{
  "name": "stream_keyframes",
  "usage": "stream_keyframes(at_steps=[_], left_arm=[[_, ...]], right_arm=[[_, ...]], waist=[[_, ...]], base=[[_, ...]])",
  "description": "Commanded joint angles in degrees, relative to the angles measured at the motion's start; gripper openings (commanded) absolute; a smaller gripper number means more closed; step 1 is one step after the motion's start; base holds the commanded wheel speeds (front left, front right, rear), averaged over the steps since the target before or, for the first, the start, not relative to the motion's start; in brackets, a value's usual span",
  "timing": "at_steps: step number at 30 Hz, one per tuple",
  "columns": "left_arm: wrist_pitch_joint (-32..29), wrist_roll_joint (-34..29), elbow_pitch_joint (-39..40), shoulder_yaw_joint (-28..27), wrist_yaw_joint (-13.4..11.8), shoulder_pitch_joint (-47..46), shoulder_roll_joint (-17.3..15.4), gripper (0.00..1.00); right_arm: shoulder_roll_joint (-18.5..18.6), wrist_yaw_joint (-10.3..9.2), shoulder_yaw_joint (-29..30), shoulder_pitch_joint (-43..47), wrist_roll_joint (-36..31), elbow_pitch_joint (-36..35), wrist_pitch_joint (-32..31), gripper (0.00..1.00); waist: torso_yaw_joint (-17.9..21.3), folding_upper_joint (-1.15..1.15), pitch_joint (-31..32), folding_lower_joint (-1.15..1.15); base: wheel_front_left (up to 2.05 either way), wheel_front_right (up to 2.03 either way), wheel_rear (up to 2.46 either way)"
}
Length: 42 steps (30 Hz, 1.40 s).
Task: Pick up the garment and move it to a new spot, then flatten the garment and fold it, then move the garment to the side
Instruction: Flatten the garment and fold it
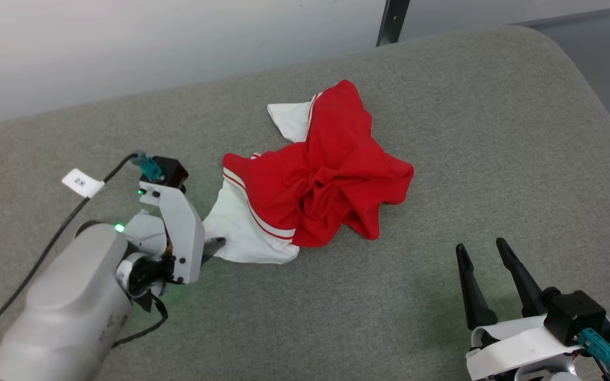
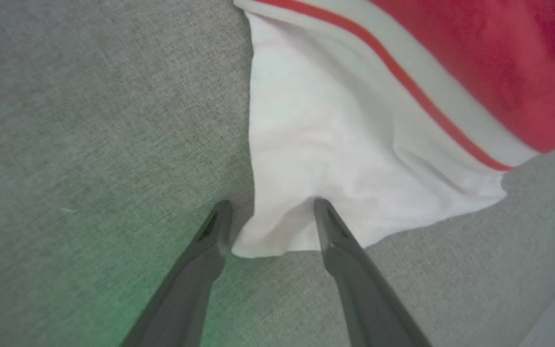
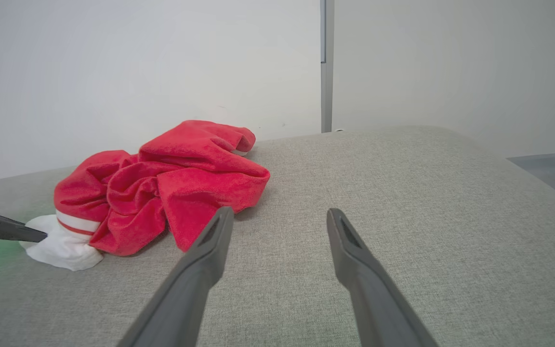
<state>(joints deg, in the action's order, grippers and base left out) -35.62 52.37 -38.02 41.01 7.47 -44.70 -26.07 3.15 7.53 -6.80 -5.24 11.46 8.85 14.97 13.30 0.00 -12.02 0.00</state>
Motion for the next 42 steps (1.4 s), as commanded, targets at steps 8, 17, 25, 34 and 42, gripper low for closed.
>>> stream_keyframes(at_steps=[8,17,25,34,42], left_arm=[[1.8,2.6,-1.4,4.2,-0.1,-2.8,-1.6,0.0],[1.1,0.5,-5.0,4.5,-0.6,-10.4,-8.7,0.0],[-3.0,-1.1,-8.5,4.7,-4.0,-13.7,-12.4,0.0],[-0.9,-1.6,-12.5,5.4,-6.1,-10.7,-12.5,0.02],[6.2,-0.5,-12.5,4.1,-4.9,-9.5,-10.0,1.0]], right_arm=[[-0.2,-0.08,0.9,0.6,0.3,-0.4,0.3,1.0],[-0.3,-0.08,1.1,1.1,0.3,-0.6,0.3,1.0],[-0.3,-0.08,0.6,0.9,0.5,-0.8,0.3,1.0],[-0.3,-0.08,1.5,0.6,0.2,-0.8,0.3,1.0],[0.4,-0.08,1.4,0.3,-1.2,-0.5,0.3,1.0]], waist=[[-0.8,0.0,0.3,0.0],[-2.5,0.0,1.0,0.0],[-2.7,0.0,0.4,0.0],[-2.0,0.0,-0.1,0.0],[-3.6,0.0,1.3,0.0]], base=[[0.0,0.0,0.0],[0.0,0.0,0.0],[0.0,0.0,0.0],[0.0,0.0,0.0],[0.0,0.0,0.0]])
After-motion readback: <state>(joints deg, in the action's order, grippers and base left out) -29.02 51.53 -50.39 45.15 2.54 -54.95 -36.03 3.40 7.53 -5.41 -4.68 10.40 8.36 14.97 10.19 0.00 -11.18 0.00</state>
